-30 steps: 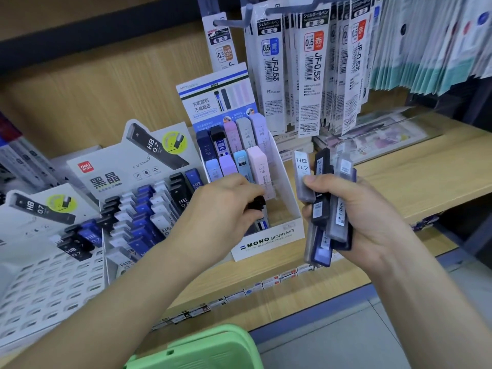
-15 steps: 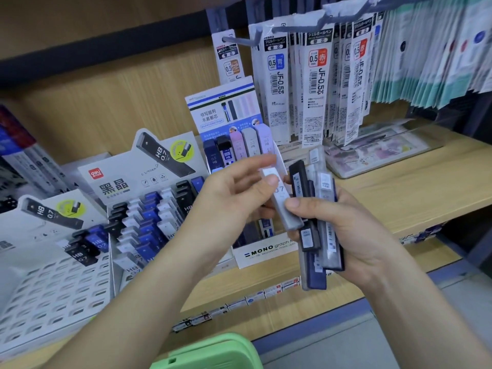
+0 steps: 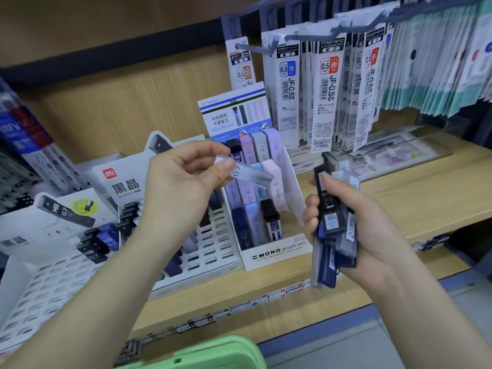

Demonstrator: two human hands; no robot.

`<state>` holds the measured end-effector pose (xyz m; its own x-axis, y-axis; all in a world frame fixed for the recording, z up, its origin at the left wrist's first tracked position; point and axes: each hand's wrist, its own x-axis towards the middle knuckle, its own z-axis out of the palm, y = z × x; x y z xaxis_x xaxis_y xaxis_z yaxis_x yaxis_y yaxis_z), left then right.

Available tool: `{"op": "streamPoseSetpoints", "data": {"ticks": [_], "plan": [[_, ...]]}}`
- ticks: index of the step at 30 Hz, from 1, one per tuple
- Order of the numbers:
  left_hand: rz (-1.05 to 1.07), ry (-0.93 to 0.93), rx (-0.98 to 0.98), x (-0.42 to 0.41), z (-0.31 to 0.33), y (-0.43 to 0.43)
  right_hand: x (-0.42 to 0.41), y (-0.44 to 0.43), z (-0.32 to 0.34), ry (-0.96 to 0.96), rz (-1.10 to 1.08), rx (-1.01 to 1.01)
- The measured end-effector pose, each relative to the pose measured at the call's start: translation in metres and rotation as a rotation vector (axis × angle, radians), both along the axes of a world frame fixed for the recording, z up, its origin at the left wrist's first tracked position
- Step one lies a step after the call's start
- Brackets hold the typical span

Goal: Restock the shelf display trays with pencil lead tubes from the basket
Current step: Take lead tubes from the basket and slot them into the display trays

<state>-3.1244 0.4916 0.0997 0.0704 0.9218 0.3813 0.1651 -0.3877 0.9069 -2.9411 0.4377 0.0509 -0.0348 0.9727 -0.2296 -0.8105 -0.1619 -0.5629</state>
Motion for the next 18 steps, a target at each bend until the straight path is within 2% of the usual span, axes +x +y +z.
{"op": "streamPoseSetpoints", "data": {"ticks": [4,8,14,18], "plan": [[0.061,0.224,0.108,0.002,0.004,0.003,0.002,-0.001,-0.001,0.037,-0.089,-0.047],[0.140,0.200,0.145,-0.021,0.016,0.008,0.000,-0.002,-0.004,-0.110,-0.071,0.012],[0.130,0.305,0.142,-0.045,0.010,-0.001,-0.020,0.000,-0.010,-0.380,-0.008,0.044],[0.076,0.240,0.046,-0.057,-0.003,-0.015,-0.038,-0.005,-0.006,-0.523,0.067,0.096]]}}
